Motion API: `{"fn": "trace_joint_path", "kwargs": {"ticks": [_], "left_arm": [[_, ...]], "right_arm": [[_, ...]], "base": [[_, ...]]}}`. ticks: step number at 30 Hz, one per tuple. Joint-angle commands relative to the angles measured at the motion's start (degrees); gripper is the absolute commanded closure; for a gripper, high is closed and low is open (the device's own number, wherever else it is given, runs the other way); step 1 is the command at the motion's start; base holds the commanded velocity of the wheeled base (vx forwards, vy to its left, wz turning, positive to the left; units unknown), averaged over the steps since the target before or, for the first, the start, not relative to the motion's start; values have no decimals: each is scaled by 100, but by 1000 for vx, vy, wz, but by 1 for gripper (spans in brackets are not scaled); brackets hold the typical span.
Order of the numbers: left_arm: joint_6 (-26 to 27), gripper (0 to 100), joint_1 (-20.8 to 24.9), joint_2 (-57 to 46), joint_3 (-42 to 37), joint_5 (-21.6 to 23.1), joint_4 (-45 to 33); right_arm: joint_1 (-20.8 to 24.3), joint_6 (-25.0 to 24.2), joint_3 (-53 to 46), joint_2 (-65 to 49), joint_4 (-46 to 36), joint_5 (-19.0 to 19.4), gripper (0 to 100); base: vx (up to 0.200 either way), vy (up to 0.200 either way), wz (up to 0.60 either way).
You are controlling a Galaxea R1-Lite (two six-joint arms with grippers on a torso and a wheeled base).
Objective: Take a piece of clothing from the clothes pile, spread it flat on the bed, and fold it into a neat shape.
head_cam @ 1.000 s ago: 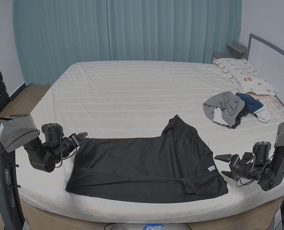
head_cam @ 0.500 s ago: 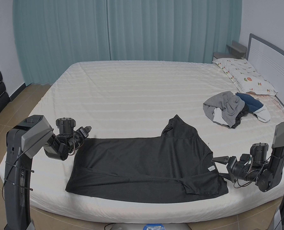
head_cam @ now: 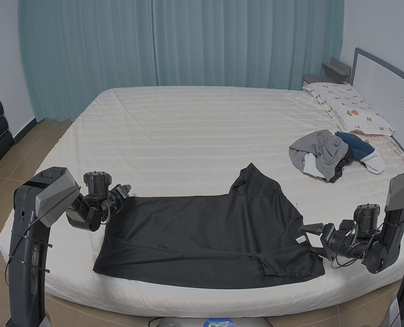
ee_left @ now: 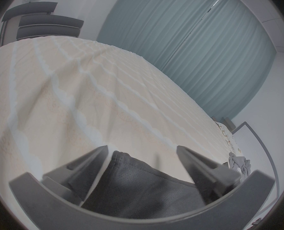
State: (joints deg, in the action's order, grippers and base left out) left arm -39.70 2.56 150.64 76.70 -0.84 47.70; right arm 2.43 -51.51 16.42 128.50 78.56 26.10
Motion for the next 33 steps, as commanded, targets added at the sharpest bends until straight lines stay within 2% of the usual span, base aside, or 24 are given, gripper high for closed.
{"fn": "trace_joint_path", "kwargs": {"ticks": [1, 5, 12, 20, 24, 27, 33], "left_arm": [[42, 100, 8, 27, -15, -13, 2], [33, 100, -1, 1, 11, -48, 20], [-11, 100, -89, 18, 117, -557, 301], [-29, 100, -115, 36, 46, -601, 433], [-169, 100, -107, 27, 46, -601, 451], [-248, 100, -107, 18, 46, -593, 451], [-389, 100, -107, 18, 20, -601, 459]], "right_arm": [[4, 0, 1, 0, 2, 0, 0], [4, 0, 10, -18, 2, -8, 0], [4, 0, 72, -53, 107, -35, 0], [206, -9, 274, -44, 327, -70, 0], [408, -9, 740, 0, 230, -474, 0], [548, -26, 1276, 105, 151, -641, 0], [795, 0, 2216, 228, -587, -1010, 0]], "base": [[0, 0, 0], [0, 0, 0], [0, 0, 0], [0, 0, 0], [0, 0, 0], [0, 0, 0], [0, 0, 0]]}}
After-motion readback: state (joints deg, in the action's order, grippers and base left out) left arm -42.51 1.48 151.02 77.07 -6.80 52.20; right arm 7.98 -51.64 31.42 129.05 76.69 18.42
